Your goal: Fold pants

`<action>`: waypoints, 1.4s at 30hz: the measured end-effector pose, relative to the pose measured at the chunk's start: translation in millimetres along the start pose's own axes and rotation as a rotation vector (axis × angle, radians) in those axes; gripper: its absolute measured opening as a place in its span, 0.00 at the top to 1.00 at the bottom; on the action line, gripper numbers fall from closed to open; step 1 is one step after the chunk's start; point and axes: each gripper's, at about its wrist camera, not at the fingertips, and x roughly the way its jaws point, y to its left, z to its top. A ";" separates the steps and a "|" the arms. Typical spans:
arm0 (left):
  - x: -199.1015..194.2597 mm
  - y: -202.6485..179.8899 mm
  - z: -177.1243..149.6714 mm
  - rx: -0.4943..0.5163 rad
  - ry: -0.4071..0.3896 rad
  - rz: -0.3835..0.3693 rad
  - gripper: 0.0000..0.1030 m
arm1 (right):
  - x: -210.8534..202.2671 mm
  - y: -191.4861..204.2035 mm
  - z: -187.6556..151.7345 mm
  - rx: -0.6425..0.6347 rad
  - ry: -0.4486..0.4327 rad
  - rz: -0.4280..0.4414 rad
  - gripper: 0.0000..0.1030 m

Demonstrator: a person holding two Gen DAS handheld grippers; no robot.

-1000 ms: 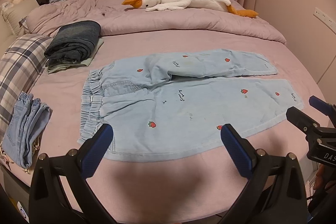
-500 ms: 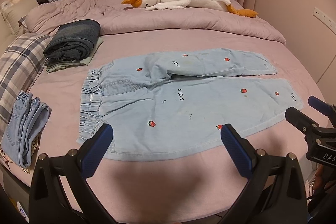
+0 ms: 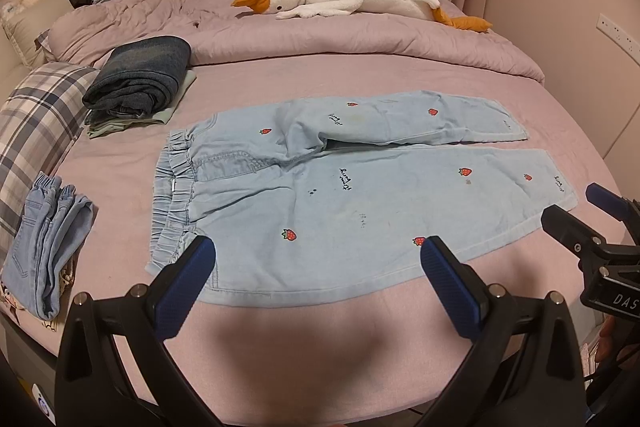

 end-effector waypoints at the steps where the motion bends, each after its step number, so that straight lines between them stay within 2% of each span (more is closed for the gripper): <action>1: -0.1 -0.4 -0.1 0.000 0.000 0.000 0.00 | 0.0 0.0 0.4 0.000 0.001 0.000 0.00; 6: 1.3 1.4 -0.2 -0.004 0.014 -0.005 0.00 | 0.8 0.7 0.5 0.007 0.034 0.009 0.00; 7: 1.6 2.1 -0.4 -0.007 0.014 -0.006 0.00 | 1.1 0.2 1.8 0.017 0.070 0.018 0.00; 9: 2.7 4.4 -2.6 -0.011 -0.010 -0.011 0.00 | 1.0 1.0 1.7 0.018 0.079 0.022 0.00; 13: 11.2 12.9 -5.4 -0.048 0.022 -0.037 0.00 | 5.5 3.3 0.6 0.003 0.060 0.020 0.00; 19: 39.2 41.8 -15.1 -0.182 0.095 -0.063 0.00 | 22.9 15.1 -7.7 -0.027 0.085 0.065 0.00; 23: 57.5 87.6 -33.8 -0.290 0.147 -0.035 0.00 | 37.1 36.1 -17.4 -0.082 0.121 0.143 0.00; 27: 67.4 137.9 -54.3 -0.420 0.143 -0.028 0.01 | 60.3 66.2 -35.1 -0.245 0.148 0.160 0.00; 29: 70.4 156.2 -64.0 -0.490 0.147 -0.037 0.02 | 66.4 81.2 -43.4 -0.306 0.132 0.179 0.00; 32: 79.9 167.4 -70.3 -0.577 0.147 -0.104 0.12 | 84.7 103.2 -56.9 -0.433 0.136 0.181 0.00; 35: 87.8 164.7 -66.9 -0.606 0.118 -0.114 0.18 | 93.8 124.1 -69.4 -0.585 0.114 0.169 0.00; 36: 89.7 163.3 -62.3 -0.609 0.094 -0.113 0.24 | 94.4 129.5 -71.9 -0.617 0.099 0.166 0.00; 37: 93.8 166.9 -61.3 -0.612 0.077 -0.116 0.35 | 97.9 137.7 -74.7 -0.662 0.077 0.155 0.04; 38: 98.0 168.0 -56.3 -0.622 0.073 -0.106 0.39 | 99.5 143.7 -78.1 -0.715 0.059 0.147 0.07; 40: 106.7 175.4 -53.3 -0.631 0.058 -0.085 0.61 | 104.9 153.6 -82.0 -0.785 0.026 0.132 0.18; 41: 109.0 176.0 -50.1 -0.624 0.060 -0.084 0.64 | 106.2 158.4 -83.7 -0.800 0.006 0.125 0.19; 42: 109.6 177.1 -49.3 -0.622 0.061 -0.091 0.69 | 105.6 161.6 -84.6 -0.823 -0.027 0.115 0.28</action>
